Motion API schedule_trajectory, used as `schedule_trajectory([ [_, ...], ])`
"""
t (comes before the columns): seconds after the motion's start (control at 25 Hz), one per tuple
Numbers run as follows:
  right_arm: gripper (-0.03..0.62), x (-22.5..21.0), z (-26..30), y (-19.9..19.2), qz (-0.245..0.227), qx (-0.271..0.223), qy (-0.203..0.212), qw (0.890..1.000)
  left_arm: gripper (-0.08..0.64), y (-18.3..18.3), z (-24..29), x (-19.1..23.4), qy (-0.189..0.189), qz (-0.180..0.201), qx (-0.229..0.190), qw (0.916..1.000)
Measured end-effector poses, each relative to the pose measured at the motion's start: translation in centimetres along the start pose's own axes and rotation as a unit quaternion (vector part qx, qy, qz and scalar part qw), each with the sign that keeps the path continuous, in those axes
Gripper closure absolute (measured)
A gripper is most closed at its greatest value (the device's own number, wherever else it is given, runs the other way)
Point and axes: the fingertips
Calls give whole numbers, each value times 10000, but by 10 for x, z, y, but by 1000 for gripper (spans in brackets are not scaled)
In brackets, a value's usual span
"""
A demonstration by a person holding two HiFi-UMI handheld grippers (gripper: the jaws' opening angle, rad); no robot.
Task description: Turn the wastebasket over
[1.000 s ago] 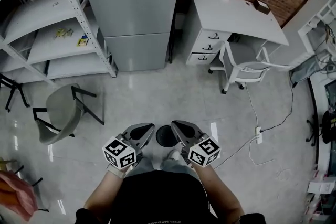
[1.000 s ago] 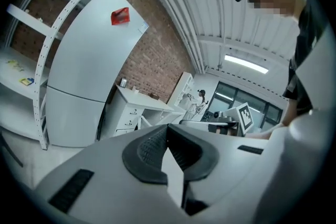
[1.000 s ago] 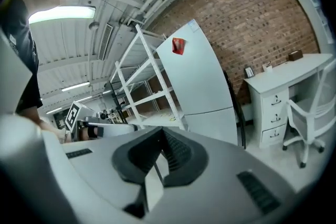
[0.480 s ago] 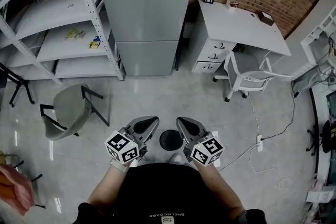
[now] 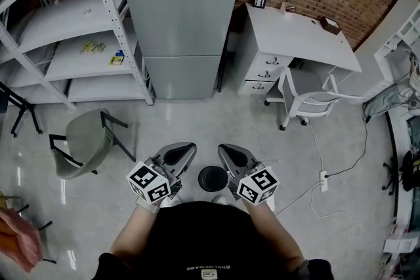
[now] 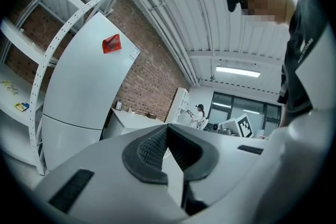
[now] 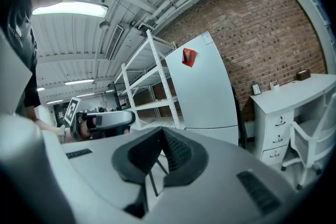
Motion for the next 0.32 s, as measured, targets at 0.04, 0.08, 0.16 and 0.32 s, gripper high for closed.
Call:
schedule_trajectory([
  [0.04, 584, 0, 0, 1, -7, -3, 37, 10000, 548, 0, 1, -1, -9, 38, 3, 10000],
  [0.08, 584, 0, 0, 2, -18, -7, 58, 10000, 548, 0, 1, -3, -16, 105, 13, 9999],
  [0.16, 584, -1, 0, 5, -48, -11, 59, 10000, 548, 1, 2, -6, -28, 270, -18, 9996],
  [0.32, 584, -5, 3, 10, -125, 14, 67, 9999, 548, 8, 3, -5, -60, 320, -203, 9993],
])
Point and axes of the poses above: the fingertips, and each gripper's own axes: z forward along the fingers, x to its left, y out of its top, and after that the axes turned 15 degrees about y, right-handed
